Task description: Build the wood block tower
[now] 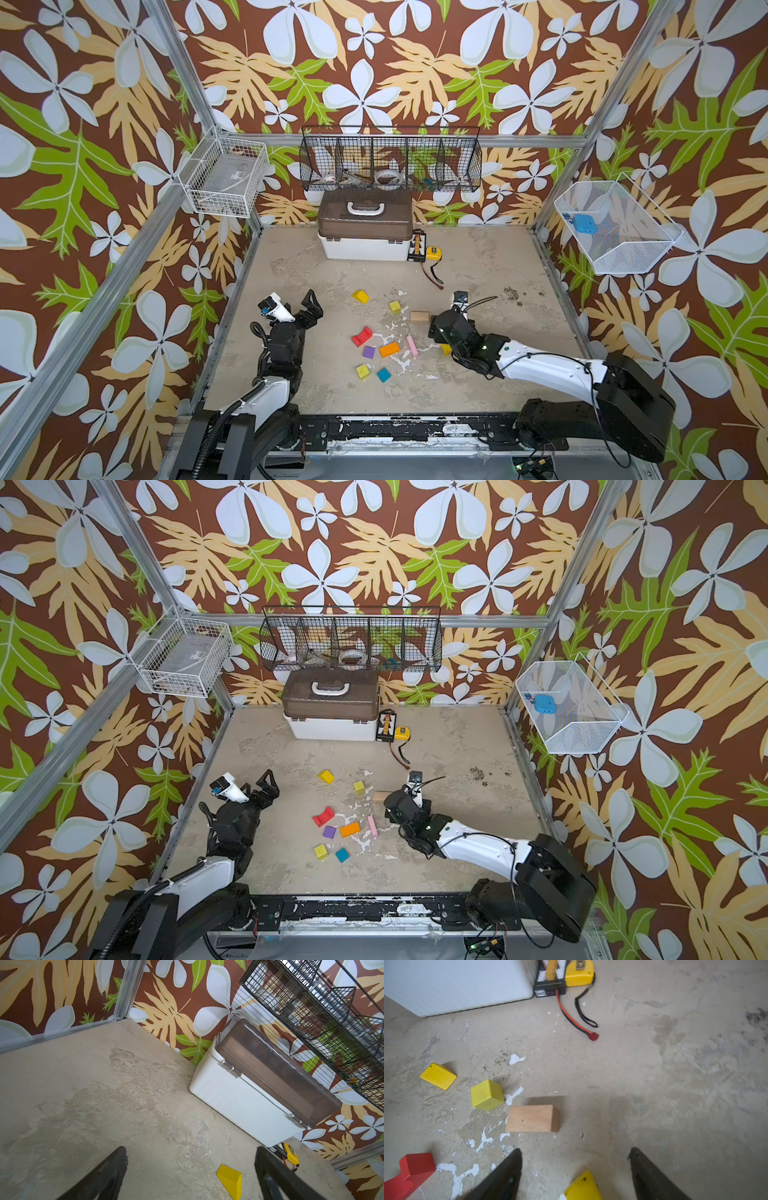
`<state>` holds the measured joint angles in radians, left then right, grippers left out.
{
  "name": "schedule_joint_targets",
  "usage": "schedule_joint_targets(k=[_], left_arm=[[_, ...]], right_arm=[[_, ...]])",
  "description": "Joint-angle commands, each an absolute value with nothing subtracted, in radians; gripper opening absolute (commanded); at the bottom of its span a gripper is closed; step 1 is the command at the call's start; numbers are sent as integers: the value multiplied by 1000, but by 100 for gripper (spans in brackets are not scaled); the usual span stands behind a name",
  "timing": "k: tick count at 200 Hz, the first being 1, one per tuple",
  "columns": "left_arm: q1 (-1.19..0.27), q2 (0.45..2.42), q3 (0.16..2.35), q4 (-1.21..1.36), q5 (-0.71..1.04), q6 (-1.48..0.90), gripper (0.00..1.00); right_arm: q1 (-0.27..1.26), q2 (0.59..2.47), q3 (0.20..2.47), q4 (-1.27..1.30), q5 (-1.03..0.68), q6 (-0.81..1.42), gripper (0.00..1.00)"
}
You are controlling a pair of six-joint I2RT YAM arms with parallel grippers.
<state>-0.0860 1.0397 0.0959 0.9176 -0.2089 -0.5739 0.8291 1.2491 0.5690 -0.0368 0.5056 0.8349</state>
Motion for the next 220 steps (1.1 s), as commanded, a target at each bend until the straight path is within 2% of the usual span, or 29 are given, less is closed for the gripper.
schedule_joint_targets(k=[1, 31, 69, 104, 136, 179, 220], left_arm=[[-84, 1036, 96, 938, -210, -581, 97], [-84, 1036, 96, 938, -210, -581, 97], [-84, 1039, 97, 939, -209, -581, 97], [-84, 1054, 108, 930, -208, -581, 97], [-84, 1056, 109, 928, -210, -583, 97], [-84, 1064, 116, 928, -198, -580, 97], [-84, 1076, 126, 919, -201, -580, 97]], right_arm=[[835, 1131, 511, -112, 508, 979, 100], [847, 931, 424, -153, 432, 1017, 98], [847, 826, 313, -112, 355, 1026, 87], [848, 901, 254, 13, 264, 1024, 69], [847, 1013, 301, 4, 269, 982, 68], [847, 1149, 357, 26, 275, 930, 63], [847, 1188, 386, -38, 333, 927, 62]])
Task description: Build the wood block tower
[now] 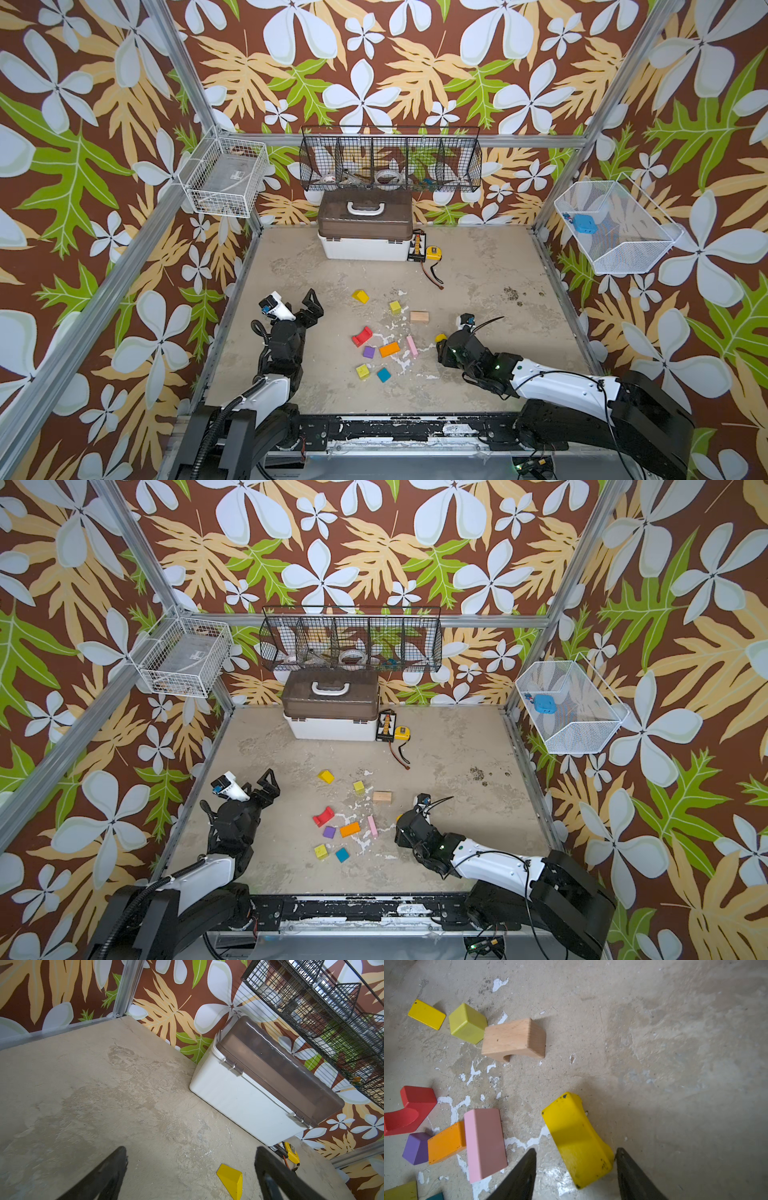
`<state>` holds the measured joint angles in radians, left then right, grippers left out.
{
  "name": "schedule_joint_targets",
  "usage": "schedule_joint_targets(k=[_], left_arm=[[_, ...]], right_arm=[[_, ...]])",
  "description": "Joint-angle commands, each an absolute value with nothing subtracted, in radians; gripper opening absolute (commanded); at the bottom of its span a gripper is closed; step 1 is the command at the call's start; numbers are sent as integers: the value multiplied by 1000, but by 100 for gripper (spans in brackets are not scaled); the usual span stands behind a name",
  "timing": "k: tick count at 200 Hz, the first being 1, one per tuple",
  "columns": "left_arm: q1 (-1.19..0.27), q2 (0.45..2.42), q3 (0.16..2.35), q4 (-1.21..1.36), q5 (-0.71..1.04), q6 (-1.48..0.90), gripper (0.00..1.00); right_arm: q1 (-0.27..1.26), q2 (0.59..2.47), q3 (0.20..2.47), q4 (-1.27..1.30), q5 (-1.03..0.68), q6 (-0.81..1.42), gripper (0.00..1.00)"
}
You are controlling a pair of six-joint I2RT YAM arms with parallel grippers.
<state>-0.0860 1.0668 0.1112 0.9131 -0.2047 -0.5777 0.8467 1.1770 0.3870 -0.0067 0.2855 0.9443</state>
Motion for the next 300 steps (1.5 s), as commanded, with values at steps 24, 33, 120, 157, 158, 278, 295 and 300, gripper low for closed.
schedule_joint_targets(k=[24, 33, 120, 157, 158, 278, 295, 300], left_arm=[[-84, 1076, 127, 920, -193, -580, 97], [-84, 1075, 126, 920, -197, -581, 97], [-84, 1090, 138, 907, -203, -582, 99], [-84, 1086, 135, 907, -198, -580, 99], [-84, 1085, 135, 908, -198, -580, 99], [-84, 1088, 139, 903, -193, -579, 100], [-84, 1085, 135, 905, -199, -581, 100], [-84, 1085, 136, 905, -199, -581, 100]], right_arm=[[848, 1216, 373, -33, 356, 926, 61], [848, 1229, 378, -43, 359, 931, 60], [841, 1309, 420, -120, 445, 966, 60], [836, 1279, 397, -108, 460, 966, 60], [836, 1279, 397, -108, 459, 966, 60], [777, 1180, 339, -102, 436, 972, 55], [777, 1158, 340, -140, 443, 990, 55], [778, 1148, 341, -151, 445, 993, 55]])
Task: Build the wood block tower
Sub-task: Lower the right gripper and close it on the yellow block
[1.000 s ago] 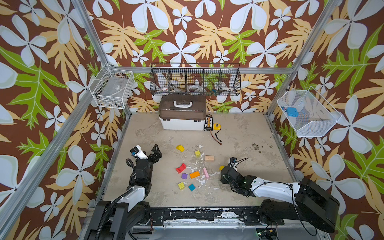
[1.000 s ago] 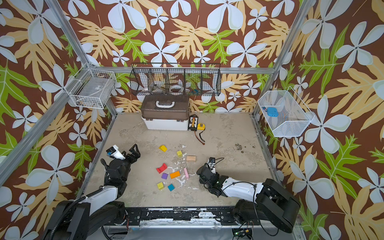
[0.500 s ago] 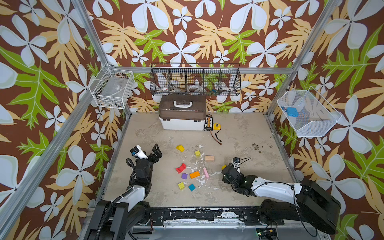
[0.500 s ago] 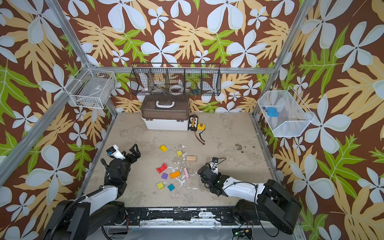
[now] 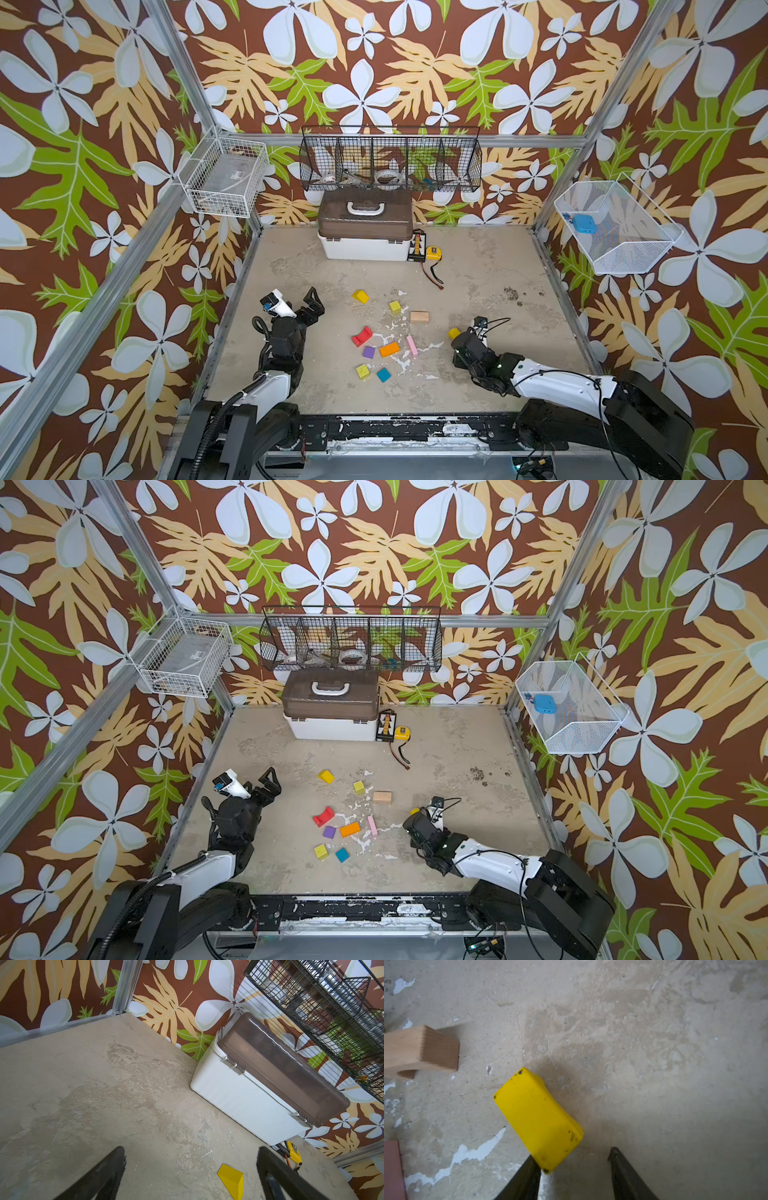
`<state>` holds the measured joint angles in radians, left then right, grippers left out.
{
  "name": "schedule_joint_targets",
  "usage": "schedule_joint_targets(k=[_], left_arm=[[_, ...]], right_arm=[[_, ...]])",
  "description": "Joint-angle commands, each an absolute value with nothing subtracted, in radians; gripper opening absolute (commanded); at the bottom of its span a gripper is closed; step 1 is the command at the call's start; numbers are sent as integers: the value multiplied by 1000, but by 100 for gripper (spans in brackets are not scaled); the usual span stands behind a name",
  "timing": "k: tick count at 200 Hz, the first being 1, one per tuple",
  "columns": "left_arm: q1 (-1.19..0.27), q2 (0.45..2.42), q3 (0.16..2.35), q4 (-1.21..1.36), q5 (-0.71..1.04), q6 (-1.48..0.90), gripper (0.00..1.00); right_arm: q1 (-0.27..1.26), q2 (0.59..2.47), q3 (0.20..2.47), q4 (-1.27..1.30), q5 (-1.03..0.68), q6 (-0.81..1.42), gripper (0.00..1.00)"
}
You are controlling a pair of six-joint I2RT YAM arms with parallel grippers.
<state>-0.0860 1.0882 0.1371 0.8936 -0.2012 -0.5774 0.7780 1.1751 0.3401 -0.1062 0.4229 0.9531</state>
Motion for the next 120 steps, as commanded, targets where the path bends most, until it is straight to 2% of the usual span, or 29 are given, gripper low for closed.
schedule_joint_targets(k=[1, 47, 76, 120], left_arm=[[-84, 1086, 136, 905, -198, -582, 100], [-84, 1085, 137, 904, -190, -579, 100], [-84, 1089, 138, 906, -195, -580, 100], [-84, 1085, 136, 905, -197, -581, 100]], right_arm=[[777, 1146, 340, -152, 445, 994, 55], [742, 1064, 259, -103, 452, 983, 59], [597, 1082, 246, -36, 321, 911, 56], [588, 1123, 305, -25, 329, 872, 56]])
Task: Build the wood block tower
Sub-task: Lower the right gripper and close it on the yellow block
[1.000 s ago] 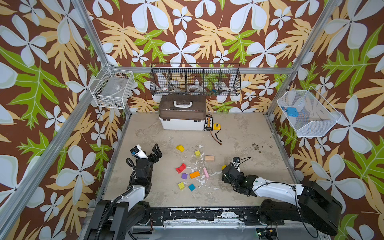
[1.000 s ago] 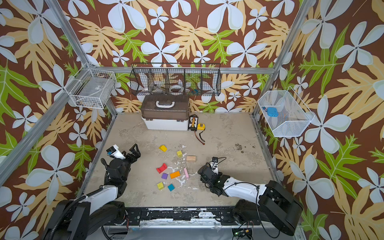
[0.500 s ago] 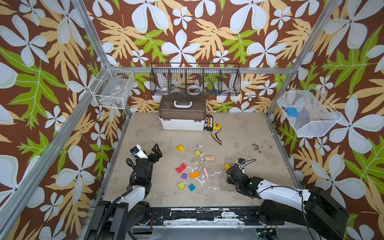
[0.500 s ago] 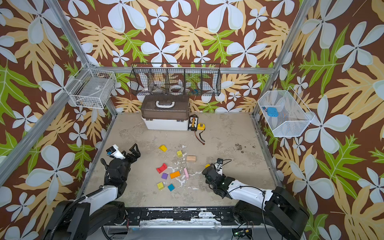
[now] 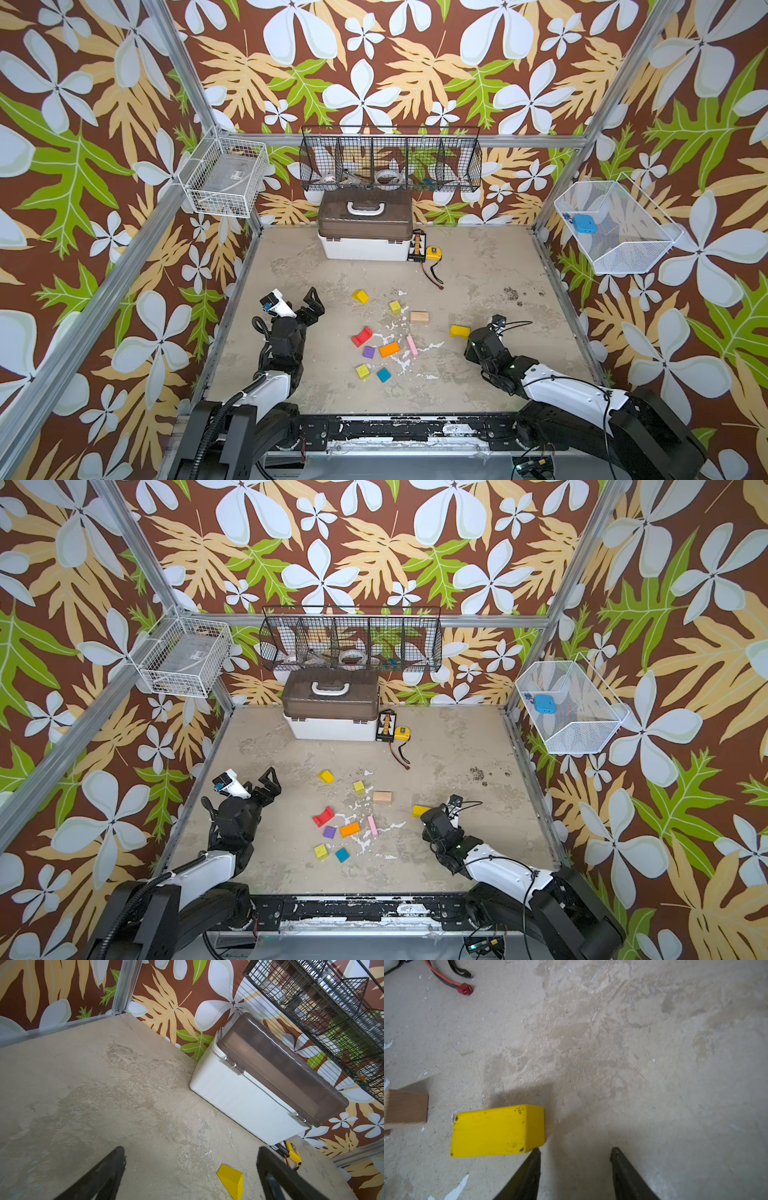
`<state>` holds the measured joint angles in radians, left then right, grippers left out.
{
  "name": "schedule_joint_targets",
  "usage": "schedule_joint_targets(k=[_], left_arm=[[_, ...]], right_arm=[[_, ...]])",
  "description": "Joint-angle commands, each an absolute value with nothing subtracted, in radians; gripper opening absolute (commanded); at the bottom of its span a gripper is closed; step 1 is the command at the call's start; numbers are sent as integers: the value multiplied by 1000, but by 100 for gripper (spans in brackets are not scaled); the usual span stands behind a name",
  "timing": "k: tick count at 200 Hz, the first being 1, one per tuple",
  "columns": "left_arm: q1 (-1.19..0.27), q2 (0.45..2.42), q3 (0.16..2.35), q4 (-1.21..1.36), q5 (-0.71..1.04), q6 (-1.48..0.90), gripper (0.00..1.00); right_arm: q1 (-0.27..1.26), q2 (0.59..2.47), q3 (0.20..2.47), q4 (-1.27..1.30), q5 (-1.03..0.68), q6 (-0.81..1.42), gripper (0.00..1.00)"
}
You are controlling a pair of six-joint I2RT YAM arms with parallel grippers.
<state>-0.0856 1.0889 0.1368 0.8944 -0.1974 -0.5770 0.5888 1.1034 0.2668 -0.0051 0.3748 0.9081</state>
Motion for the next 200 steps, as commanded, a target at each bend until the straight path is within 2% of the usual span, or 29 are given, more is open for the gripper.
schedule_joint_targets(k=[1, 19, 39, 80, 101, 149, 167, 200], left_arm=[[-84, 1085, 136, 905, -196, -581, 100], [-84, 1092, 140, 902, -196, -580, 100], [-84, 1092, 142, 902, -190, -580, 100], [-84, 1092, 142, 903, -193, -580, 100], [-84, 1090, 140, 903, -189, -580, 100], [-84, 1098, 135, 932, -145, -559, 100], [-84, 1108, 133, 956, -35, -545, 100], [-84, 1149, 211, 769, 267, -581, 100]], right_arm=[[588, 1124, 308, -26, 328, 869, 56], [590, 1123, 329, -39, 310, 841, 64], [591, 1091, 305, -26, 313, 844, 85], [638, 997, 339, -101, 391, 837, 100], [644, 1038, 389, -122, 414, 821, 100], [646, 1260, 522, -155, 405, 793, 100], [646, 1306, 541, -150, 392, 786, 97], [652, 1353, 561, -159, 391, 771, 87]])
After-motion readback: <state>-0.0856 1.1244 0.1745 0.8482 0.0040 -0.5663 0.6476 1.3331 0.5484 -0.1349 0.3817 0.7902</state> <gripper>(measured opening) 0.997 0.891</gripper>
